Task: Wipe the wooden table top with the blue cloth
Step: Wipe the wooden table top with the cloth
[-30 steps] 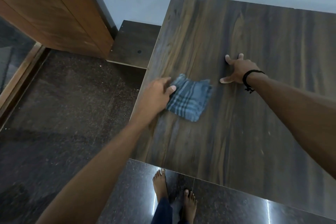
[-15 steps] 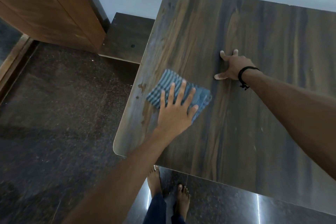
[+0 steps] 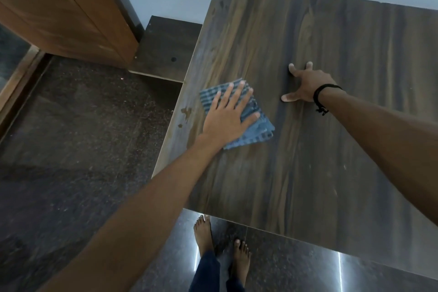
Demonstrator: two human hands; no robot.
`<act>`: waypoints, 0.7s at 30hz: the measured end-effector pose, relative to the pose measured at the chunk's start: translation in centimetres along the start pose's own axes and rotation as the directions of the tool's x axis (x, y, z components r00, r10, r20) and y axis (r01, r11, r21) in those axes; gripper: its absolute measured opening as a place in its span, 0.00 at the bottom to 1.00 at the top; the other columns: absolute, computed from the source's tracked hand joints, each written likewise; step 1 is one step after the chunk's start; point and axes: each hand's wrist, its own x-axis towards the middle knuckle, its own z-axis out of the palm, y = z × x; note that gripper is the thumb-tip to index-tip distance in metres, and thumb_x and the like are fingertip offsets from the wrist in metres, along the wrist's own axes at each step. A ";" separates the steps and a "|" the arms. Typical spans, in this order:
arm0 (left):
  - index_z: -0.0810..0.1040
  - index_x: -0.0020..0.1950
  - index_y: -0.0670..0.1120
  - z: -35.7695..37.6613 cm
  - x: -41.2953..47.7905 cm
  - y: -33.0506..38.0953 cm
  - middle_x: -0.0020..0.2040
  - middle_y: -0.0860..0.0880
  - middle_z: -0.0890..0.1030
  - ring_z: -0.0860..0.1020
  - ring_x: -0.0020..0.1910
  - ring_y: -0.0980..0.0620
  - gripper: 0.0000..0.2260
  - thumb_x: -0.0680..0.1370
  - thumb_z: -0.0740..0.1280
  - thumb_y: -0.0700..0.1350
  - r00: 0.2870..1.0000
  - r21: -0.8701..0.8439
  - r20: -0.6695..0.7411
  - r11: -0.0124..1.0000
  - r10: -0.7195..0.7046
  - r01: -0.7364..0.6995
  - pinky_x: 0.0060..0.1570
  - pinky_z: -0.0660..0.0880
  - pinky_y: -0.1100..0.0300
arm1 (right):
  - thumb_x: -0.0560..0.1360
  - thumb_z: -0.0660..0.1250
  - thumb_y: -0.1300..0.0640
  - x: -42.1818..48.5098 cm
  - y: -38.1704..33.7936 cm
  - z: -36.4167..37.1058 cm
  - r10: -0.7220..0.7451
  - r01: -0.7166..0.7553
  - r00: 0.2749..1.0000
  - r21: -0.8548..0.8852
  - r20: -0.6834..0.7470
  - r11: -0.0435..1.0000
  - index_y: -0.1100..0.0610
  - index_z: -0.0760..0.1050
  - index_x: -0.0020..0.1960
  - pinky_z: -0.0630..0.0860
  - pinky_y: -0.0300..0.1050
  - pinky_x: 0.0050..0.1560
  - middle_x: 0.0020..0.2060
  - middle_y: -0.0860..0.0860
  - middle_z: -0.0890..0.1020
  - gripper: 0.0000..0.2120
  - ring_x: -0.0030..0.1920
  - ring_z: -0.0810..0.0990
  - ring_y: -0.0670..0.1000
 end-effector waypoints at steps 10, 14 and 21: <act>0.51 0.83 0.49 1.7 -8.2 -2.8 0.83 0.50 0.51 0.46 0.82 0.50 0.32 0.84 0.46 0.65 0.997 0.021 -0.060 0.999 0.043 -0.042 0.80 0.47 0.48 | 0.70 0.76 0.39 0.4 0.0 0.4 -0.003 0.004 1.000 0.042 -0.008 0.999 0.42 0.45 0.82 0.64 0.63 0.72 0.81 0.58 0.45 0.52 0.78 0.53 0.67; 0.48 0.84 0.49 -1.7 2.5 -5.2 0.84 0.50 0.49 0.46 0.82 0.49 0.32 0.84 0.46 0.64 0.995 0.014 -0.072 0.997 -0.073 0.074 0.79 0.41 0.51 | 0.70 0.76 0.39 0.6 0.0 0.2 0.000 0.000 1.000 0.023 0.000 1.000 0.43 0.45 0.82 0.64 0.63 0.72 0.81 0.59 0.45 0.52 0.77 0.54 0.68; 0.46 0.83 0.46 1.3 -5.9 -2.7 0.83 0.48 0.46 0.43 0.82 0.47 0.30 0.85 0.44 0.61 0.994 0.050 -0.035 0.994 0.100 -0.098 0.80 0.48 0.45 | 0.70 0.75 0.39 0.2 -0.1 0.2 -0.010 0.010 1.000 -0.007 -0.004 1.000 0.44 0.45 0.82 0.65 0.62 0.71 0.80 0.60 0.46 0.52 0.77 0.57 0.68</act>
